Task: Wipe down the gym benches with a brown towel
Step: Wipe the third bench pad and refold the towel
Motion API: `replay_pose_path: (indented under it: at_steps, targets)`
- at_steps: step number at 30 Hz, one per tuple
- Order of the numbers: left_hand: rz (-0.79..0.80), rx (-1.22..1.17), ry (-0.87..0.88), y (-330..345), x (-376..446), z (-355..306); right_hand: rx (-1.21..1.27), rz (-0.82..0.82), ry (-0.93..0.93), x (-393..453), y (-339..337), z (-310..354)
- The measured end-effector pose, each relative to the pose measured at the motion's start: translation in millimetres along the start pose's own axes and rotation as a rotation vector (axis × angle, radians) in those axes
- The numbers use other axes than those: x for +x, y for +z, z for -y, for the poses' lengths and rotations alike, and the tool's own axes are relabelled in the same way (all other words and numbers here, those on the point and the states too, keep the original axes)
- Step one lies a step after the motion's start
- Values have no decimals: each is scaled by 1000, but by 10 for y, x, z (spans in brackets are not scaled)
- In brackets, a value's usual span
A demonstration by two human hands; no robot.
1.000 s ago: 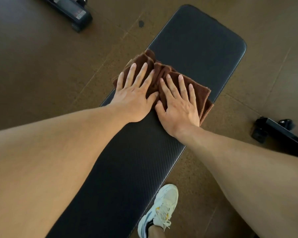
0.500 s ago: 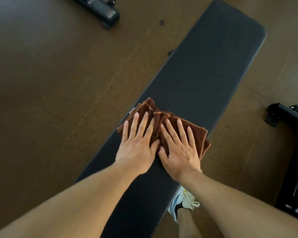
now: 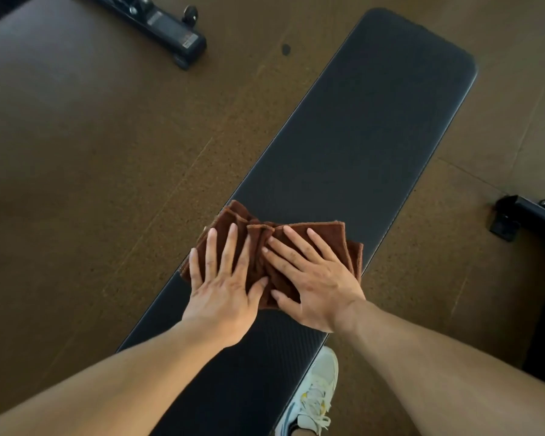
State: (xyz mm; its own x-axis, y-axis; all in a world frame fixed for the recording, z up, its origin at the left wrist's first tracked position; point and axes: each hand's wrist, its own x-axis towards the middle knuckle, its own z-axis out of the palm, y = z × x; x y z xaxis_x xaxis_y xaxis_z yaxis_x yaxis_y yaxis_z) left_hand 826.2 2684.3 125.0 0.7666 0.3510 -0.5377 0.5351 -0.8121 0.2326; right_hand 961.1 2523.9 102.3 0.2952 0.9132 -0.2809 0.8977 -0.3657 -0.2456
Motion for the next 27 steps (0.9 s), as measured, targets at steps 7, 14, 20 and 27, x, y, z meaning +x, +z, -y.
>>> replay_pose_path:
  at_steps: [7,14,20,27]
  targets:
    - [10,35,-27,-305,481,-247,58,-16,-31,266,-232,-483]
    - [46,195,129,-893,1655,-988,50,-125,356,341,-482,-1320]
    - [3,179,165,-864,1742,-1003,75,-172,389,365,-445,-1277]
    - [-117,32,120,-517,1293,-974,39,-124,329,313,-443,-1193]
